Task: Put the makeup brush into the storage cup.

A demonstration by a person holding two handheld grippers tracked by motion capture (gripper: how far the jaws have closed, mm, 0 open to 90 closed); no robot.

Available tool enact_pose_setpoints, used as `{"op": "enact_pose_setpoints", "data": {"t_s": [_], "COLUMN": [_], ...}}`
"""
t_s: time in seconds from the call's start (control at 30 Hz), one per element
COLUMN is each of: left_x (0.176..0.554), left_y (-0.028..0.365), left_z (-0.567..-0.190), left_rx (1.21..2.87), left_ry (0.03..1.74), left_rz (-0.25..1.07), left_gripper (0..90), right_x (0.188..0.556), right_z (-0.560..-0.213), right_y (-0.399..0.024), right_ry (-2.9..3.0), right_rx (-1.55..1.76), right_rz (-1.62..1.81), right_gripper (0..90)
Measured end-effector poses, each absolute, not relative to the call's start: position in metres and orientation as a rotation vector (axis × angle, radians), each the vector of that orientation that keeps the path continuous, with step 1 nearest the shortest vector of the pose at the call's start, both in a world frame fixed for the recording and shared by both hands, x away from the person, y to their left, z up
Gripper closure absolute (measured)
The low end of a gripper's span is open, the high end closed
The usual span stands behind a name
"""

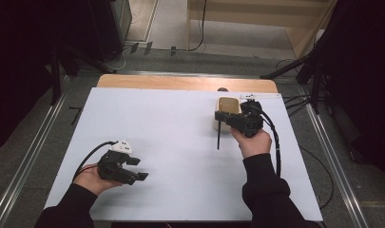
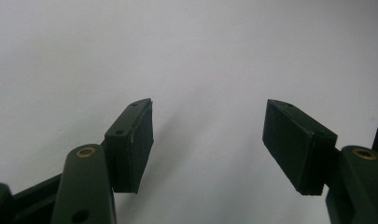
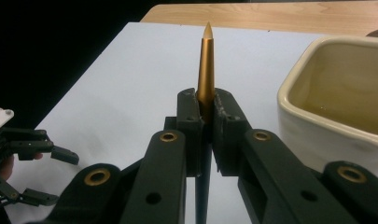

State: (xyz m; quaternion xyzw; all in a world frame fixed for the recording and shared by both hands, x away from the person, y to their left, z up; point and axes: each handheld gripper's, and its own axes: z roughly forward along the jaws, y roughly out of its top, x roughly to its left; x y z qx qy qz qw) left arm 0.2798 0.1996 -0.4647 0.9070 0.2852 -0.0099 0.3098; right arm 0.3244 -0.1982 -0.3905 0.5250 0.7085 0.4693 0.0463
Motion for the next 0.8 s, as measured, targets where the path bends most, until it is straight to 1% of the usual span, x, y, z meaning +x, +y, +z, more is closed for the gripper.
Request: {"op": "enact_pose_setpoints", "data": {"t_s": [0.8], "left_x": [0.281], "left_y": [0.201], "left_z": [-0.464], "left_rx": [2.394], "left_ry": [0.766], "left_rz": [-0.029], "left_gripper": [34.2], "right_x": [0.356], "right_z": [-0.368], "right_y": [-0.220], "right_ry": [2.076], "right_rx": [1.639], "right_rz": [1.395], "right_gripper": [83.8]}}
